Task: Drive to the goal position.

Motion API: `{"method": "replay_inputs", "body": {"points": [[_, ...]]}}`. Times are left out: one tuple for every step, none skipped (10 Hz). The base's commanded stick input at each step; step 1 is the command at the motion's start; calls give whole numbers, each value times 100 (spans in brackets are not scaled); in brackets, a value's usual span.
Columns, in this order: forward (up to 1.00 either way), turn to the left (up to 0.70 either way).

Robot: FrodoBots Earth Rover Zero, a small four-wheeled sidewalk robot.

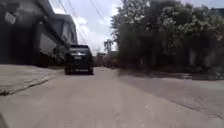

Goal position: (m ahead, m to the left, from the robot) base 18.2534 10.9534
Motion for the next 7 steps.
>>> {"method": "replay_inputs", "body": {"points": [[98, 0], [98, 0], [98, 0], [98, 0], [98, 0], [98, -5], [98, -14]]}}
